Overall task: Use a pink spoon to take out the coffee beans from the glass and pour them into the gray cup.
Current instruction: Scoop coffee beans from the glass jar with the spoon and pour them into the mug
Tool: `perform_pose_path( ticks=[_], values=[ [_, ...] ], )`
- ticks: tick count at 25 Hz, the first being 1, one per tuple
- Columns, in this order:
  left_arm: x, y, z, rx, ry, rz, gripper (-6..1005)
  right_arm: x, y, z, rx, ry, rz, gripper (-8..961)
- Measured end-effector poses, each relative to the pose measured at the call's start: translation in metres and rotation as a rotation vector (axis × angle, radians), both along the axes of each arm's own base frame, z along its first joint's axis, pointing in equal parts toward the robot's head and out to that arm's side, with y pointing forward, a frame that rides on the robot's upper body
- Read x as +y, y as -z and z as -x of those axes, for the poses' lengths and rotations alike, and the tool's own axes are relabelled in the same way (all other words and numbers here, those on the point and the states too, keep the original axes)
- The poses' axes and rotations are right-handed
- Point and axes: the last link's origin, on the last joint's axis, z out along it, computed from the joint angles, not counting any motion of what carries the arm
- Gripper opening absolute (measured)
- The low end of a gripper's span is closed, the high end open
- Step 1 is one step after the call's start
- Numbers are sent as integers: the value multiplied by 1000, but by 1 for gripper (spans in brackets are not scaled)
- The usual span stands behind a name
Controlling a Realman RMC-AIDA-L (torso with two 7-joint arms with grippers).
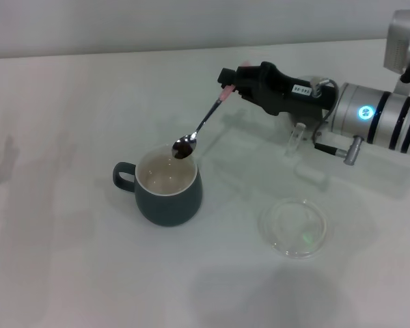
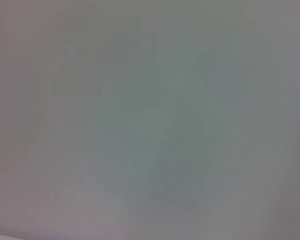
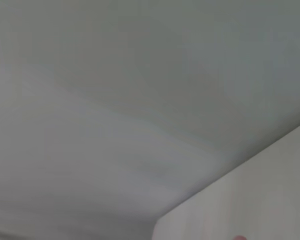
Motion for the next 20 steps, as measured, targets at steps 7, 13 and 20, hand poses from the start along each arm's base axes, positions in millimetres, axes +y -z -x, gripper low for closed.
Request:
perform_pose_path(
  ticks=[7,13,20],
  values=[
    [0,0,0,0,-1,1,875,0,5,8,-60,-99,-55,170],
    [0,0,0,0,0,2,875,-3,14,24,-149,-249,-83,170],
    [1,0,0,1,2,0,875,-5,21,38,-243,-402,-166,172]
  ],
)
